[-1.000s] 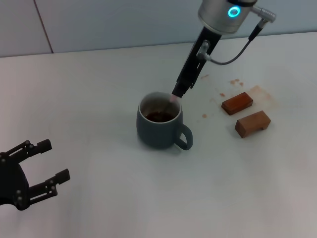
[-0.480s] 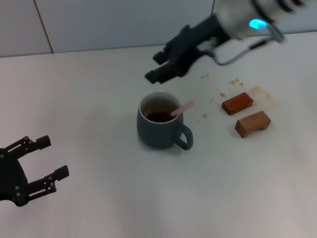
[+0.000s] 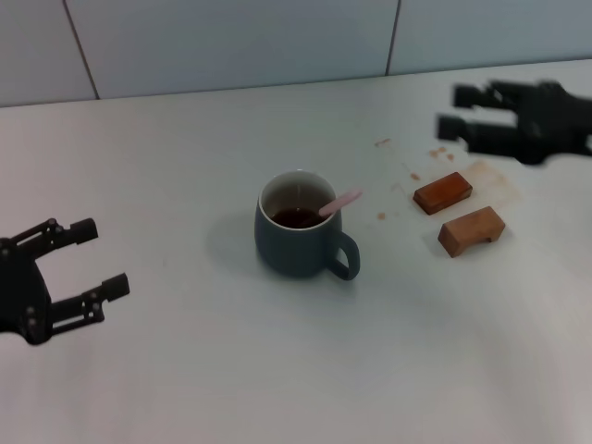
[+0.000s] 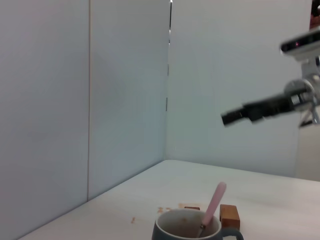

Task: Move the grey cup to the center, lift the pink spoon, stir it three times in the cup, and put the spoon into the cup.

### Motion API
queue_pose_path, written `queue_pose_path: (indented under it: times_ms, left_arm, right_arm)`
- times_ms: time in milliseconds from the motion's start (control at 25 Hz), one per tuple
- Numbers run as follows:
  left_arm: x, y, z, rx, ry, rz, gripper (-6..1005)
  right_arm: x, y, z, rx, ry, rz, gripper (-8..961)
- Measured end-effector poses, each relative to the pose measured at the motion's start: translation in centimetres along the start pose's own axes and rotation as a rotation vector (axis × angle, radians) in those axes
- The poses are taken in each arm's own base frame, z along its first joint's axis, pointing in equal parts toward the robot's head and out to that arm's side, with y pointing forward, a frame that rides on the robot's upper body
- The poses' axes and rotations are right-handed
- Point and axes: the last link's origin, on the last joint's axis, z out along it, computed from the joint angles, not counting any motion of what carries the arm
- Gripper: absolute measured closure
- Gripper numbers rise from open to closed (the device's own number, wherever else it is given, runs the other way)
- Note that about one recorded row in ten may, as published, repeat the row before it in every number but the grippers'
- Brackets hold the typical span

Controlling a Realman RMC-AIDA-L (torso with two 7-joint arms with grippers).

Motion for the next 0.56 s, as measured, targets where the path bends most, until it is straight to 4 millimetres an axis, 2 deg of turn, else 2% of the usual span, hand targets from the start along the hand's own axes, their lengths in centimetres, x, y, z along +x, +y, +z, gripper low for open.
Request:
queue_pose_path:
  times_ms: [40,120,280,560]
  left_arm:
    - [1.1,-1.1,0.5,-0.022,-0.016,0.001,187]
    - [1.7,-1.7,0.7,-0.039,-0.03,-0.004,186]
    - [3.3,-3.3,1.2,-0.097,-0.101,-0.051,186]
    - [3.9,-4.4,2.5,-0.153,-0.23,-0.083,186]
  right_arm:
    - [0.7,-0.3,-0.7,0.001,0.009,0.013,344]
    - [2.1,-0.9,-1.6,0.01,0.059,0.019,294]
    - [4.3,-1.4,-1.6,-0.016,0.207,0.027,139]
    - [5.6,-0.9,-0.4,-0.027,0.216,-0.036,139]
